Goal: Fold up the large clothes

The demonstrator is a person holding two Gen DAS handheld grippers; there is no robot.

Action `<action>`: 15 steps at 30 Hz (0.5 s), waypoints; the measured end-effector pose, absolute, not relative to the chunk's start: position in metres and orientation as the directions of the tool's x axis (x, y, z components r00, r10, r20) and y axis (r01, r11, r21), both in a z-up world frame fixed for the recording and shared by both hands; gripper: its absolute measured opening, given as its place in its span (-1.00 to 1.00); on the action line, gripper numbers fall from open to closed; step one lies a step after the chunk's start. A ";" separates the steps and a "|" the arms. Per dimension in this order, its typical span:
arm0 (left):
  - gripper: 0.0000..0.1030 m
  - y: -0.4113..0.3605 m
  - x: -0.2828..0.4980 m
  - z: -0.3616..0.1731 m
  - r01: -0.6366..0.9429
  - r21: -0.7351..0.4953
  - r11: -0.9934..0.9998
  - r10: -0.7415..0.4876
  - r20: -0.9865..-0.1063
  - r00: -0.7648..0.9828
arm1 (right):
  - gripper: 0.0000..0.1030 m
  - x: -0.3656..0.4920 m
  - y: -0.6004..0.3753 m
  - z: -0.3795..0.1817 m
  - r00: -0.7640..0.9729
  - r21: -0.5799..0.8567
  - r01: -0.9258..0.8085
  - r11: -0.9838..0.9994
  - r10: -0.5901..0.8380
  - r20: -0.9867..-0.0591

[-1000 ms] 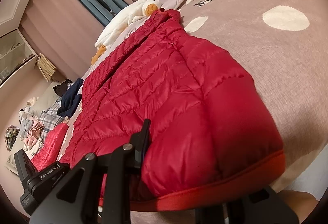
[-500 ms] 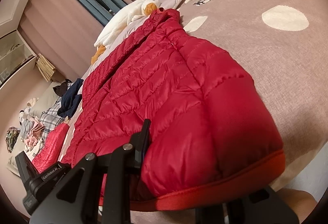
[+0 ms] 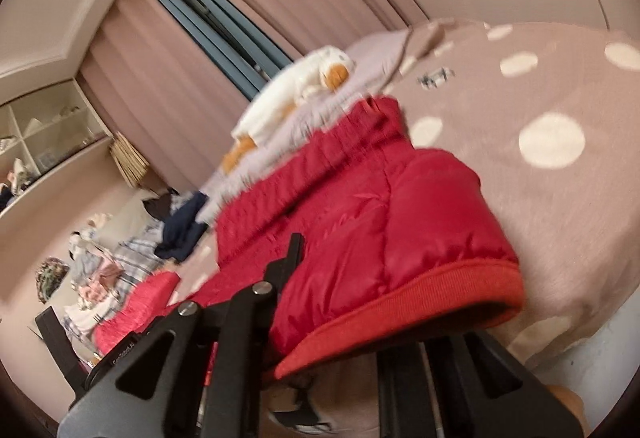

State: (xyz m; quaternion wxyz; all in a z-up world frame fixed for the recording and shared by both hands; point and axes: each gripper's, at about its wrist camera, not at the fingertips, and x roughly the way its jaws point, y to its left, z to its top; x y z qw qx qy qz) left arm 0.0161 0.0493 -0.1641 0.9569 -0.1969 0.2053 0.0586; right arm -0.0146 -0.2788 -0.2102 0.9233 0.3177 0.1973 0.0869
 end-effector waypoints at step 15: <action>-0.58 0.048 0.038 -0.071 -0.111 -0.315 0.943 0.001 -0.330 0.944 | -0.69 -0.026 -0.271 -0.089 0.939 0.435 -0.120 0.893 0.244 -0.243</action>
